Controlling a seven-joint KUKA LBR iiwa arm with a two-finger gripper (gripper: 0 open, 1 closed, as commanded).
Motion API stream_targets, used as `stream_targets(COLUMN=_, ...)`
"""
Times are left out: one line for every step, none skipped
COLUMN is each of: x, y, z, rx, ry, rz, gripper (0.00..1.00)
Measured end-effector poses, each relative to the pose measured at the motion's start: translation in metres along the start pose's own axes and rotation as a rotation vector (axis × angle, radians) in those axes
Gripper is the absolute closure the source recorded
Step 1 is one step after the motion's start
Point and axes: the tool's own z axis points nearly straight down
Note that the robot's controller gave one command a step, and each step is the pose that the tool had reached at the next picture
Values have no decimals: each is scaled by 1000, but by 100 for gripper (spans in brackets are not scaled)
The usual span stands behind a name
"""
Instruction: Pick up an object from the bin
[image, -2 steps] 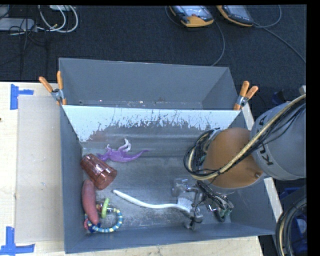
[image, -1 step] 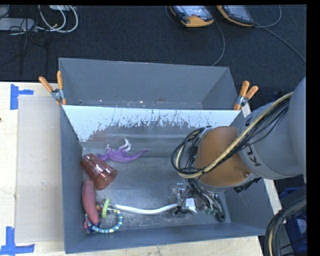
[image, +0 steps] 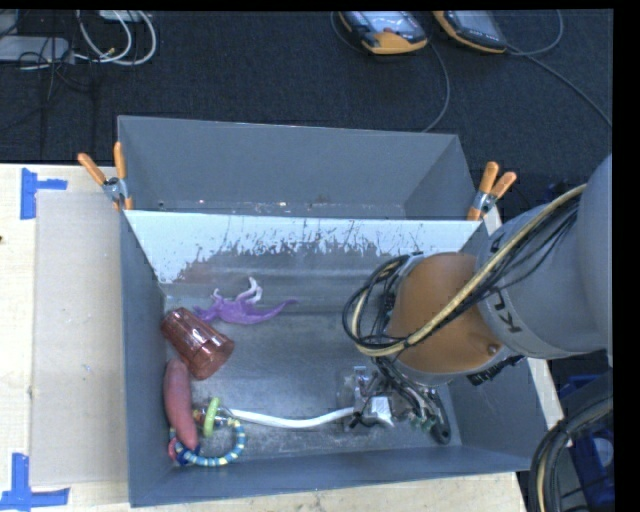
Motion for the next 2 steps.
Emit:
stream_targets(x=0, y=6, z=-40, rx=0, ry=10, rz=2, gripper=100)
stream_targets(x=6, y=1, z=-108, rx=0, ry=7, rz=-12, gripper=100)
